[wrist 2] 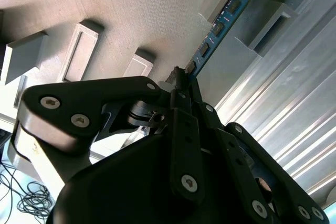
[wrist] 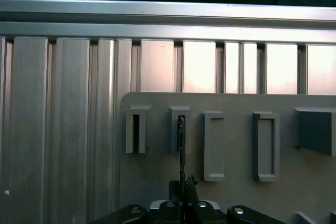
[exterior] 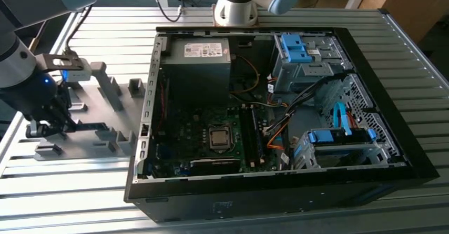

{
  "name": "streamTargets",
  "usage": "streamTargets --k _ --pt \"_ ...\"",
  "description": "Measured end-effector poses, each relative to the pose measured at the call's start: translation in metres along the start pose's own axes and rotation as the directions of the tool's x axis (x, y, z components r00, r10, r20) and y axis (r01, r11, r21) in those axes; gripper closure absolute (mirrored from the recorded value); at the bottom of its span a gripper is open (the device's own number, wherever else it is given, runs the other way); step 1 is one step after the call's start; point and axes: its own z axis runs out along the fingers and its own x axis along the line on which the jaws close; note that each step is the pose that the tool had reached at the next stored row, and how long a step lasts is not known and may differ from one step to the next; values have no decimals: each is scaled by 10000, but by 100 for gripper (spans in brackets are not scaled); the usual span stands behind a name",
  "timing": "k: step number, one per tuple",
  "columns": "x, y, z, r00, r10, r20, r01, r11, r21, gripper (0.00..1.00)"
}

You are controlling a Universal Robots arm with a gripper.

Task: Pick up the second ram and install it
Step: 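Pick up the second ram and move it above second insertion slot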

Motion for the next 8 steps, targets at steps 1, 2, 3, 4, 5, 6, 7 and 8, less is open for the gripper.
streamTargets --k 1,2,3,4,5,6,7,8 --pt "0 0 -4 10000 0 0 0 10000 0 86" --pt "0 0 -8 10000 0 1 0 10000 2 86" --pt "0 0 -11 10000 -1 1 1 10000 2 86" --pt "0 0 -16 10000 -1 1 1 10000 1 86" --pt "-1 0 -19 10000 0 1 0 10000 2 86" --pt "-1 0 -21 10000 -1 2 1 10000 3 86" --pt "-1 0 -25 10000 0 1 0 10000 2 86" --pt "-1 0 -29 10000 -1 1 1 10000 1 86"
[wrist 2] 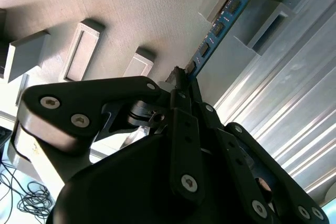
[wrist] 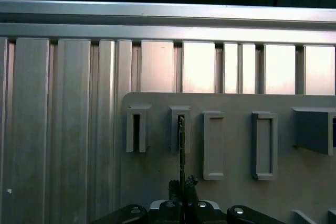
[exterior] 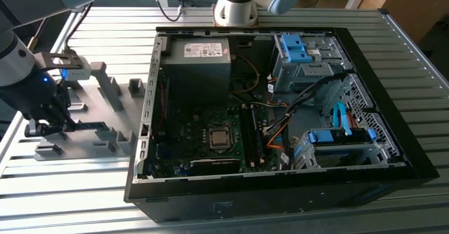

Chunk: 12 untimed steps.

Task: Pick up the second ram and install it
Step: 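Pick up the second ram and move it above second insertion slot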

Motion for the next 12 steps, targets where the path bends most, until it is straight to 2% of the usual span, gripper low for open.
streamTargets --k 12 --pt "-1 0 -21 10000 0 0 0 10000 1 86"
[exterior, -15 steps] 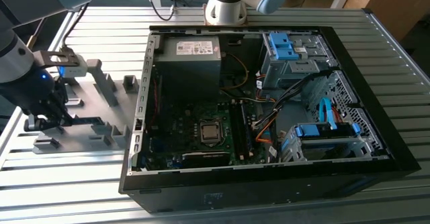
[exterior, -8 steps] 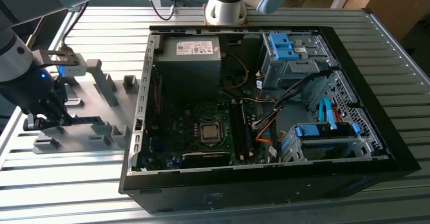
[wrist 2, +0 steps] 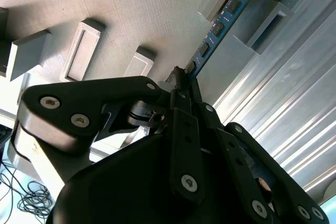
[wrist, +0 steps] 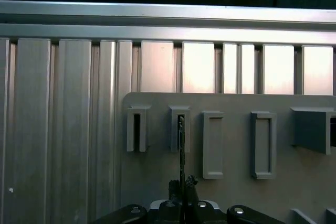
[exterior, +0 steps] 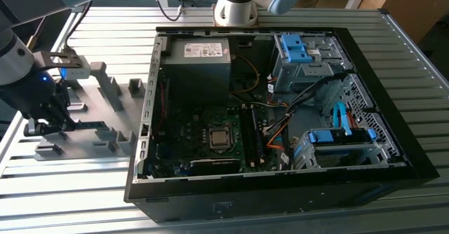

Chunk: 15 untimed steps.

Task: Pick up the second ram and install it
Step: 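Pick up the second ram and move it above second insertion slot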

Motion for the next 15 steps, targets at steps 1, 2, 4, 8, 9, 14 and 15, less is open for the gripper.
streamTargets --k 1,2,4,8,9,14,15 --pt "0 0 -2 10000 0 0 0 10000 0 86" --pt "0 0 -4 10000 0 -1 0 10000 -1 86" --pt "0 0 -6 10000 0 0 0 10000 0 86" --pt "0 0 -13 10000 0 0 0 10000 0 86" --pt "0 0 -16 10000 0 -1 0 10000 -1 86" --pt "-1 0 -33 10000 -1 0 1 10000 0 86" --pt "-1 0 -37 10000 0 0 0 10000 0 86"
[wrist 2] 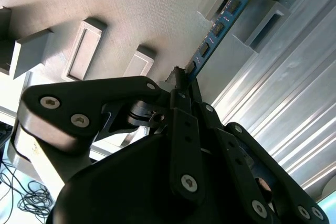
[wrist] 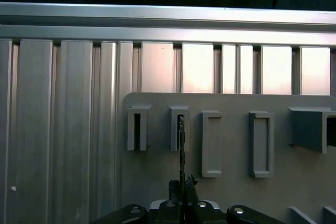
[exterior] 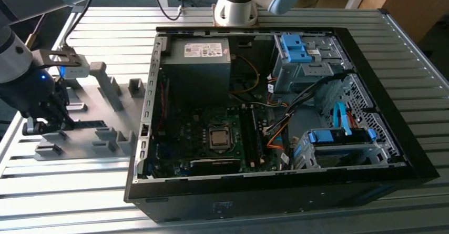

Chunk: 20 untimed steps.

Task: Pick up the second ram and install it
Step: 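Pick up the second ram and move it above second insertion slot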

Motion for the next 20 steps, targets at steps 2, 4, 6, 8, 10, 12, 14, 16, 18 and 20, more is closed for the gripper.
streamTargets --k 2,4,6,8,10,12,14,16,18,20 --pt "0 0 -1 10000 0 0 0 10000 0 86" --pt "0 0 -9 10000 0 -4 0 10000 -3 86" --pt "0 0 -12 10000 -1 -4 1 10000 -1 86" --pt "0 0 -23 10000 -1 -5 1 10000 -3 86" --pt "-1 0 -35 10000 0 -4 0 10000 -1 86" --pt "-1 0 -52 10000 0 -4 0 10000 -1 86" --pt "-2 0 -67 10000 0 -4 0 10000 0 86" --pt "-2 0 -77 10000 0 -3 0 10000 1 86" --pt "-3 0 -84 10000 0 -4 0 10000 1 86" --pt "-3 0 -92 10000 0 -5 0 10000 0 86"
